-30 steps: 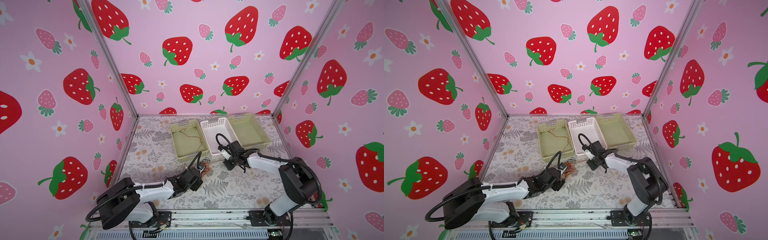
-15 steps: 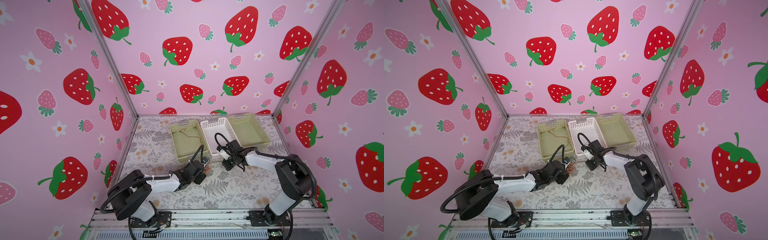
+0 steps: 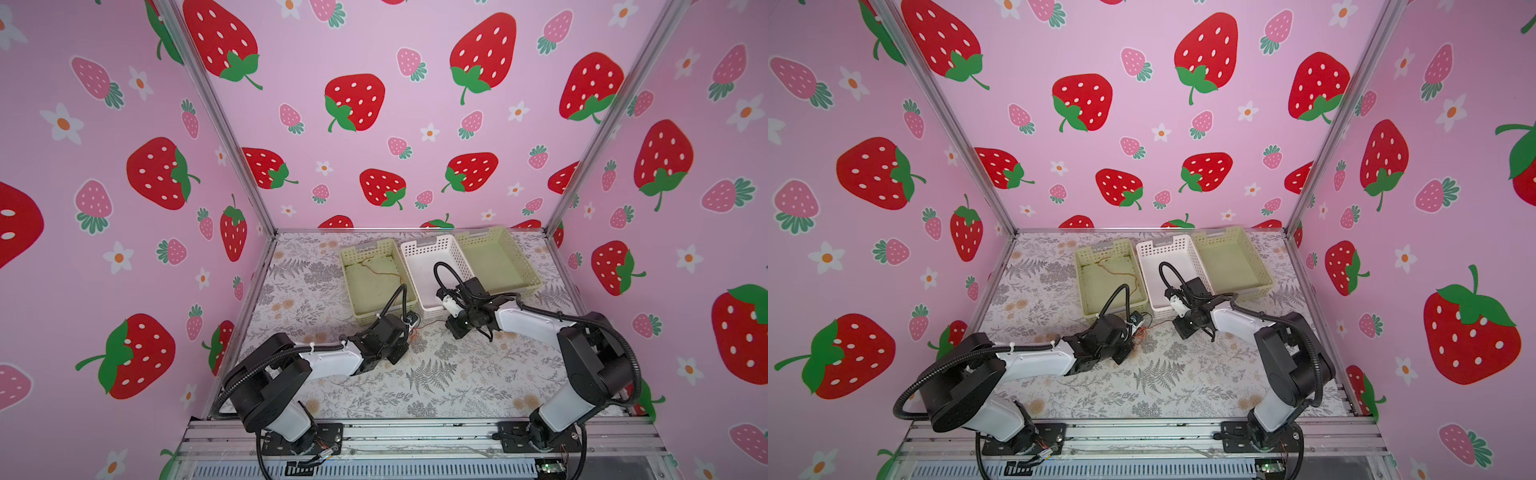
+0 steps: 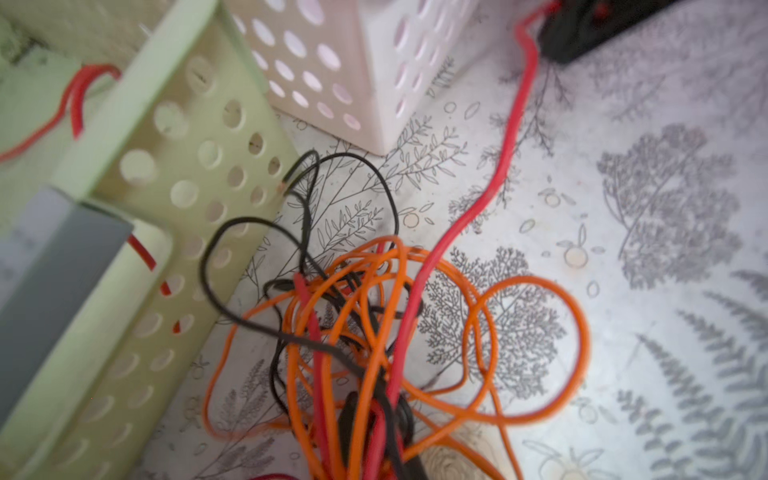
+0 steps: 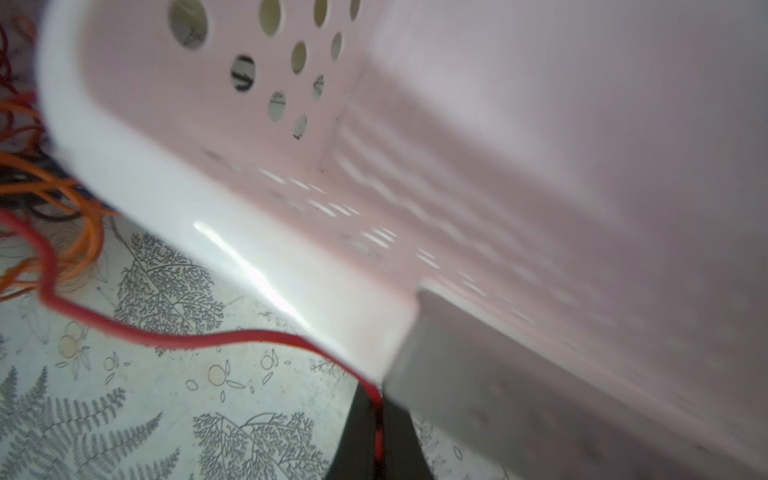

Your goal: Untangle the cables

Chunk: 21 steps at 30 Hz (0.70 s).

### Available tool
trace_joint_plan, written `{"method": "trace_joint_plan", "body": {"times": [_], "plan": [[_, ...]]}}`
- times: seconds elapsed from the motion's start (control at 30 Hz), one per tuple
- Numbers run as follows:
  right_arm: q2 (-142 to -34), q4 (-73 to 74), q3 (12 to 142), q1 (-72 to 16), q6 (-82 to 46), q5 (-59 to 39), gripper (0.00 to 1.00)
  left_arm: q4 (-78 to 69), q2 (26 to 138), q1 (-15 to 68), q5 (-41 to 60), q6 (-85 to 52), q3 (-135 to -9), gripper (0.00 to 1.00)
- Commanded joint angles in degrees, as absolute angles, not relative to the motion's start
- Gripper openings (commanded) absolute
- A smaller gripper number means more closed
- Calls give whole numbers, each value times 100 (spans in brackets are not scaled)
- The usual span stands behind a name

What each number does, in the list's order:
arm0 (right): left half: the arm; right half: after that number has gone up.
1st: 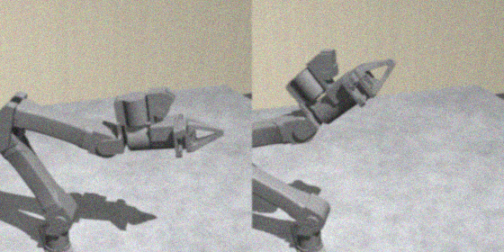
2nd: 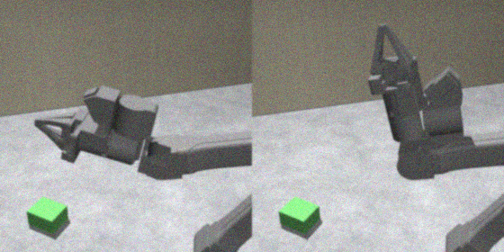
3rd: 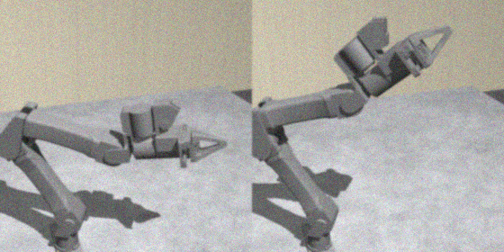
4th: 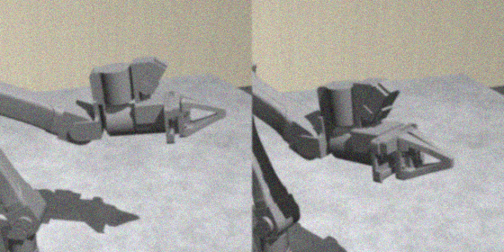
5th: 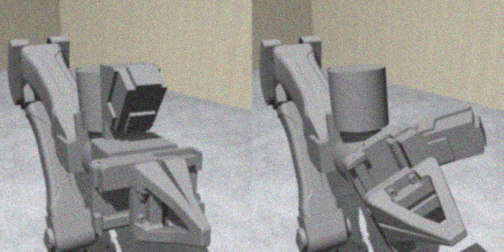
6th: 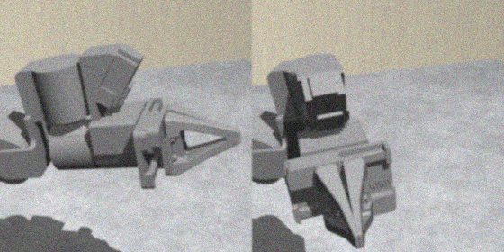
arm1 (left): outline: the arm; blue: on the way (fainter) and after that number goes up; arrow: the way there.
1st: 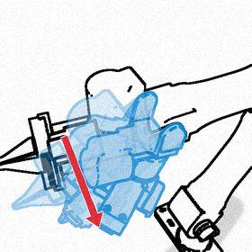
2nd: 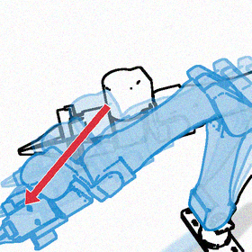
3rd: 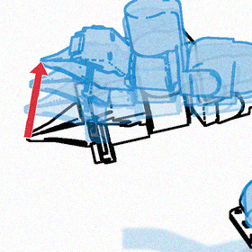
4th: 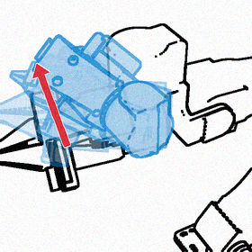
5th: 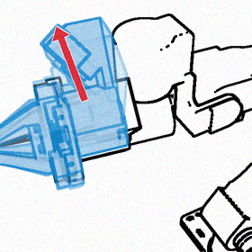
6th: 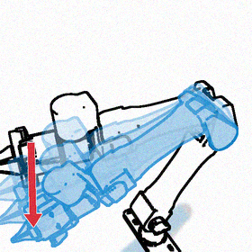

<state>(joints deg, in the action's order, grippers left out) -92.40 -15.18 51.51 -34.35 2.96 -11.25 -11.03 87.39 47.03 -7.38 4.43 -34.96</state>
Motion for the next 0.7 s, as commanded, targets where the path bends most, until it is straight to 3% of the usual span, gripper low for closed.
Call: {"method": "trace_joint_plan", "body": {"times": [0.0, 0.4, 0.67], "plan": [[-8827, -1753, 5335, -3146, 173, -1067, 0, -854, 8254, 4699, -412, 367, -3490, 2], [-8449, -2120, 5559, -1993, 124, -533, 0, 711, 5975, 4698, -468, -119, -3013, 0], [-8158, -2180, 5494, -1439, 167, -178, 0, 826, 5725, 4702, -419, -388, -2880, 0]]}}
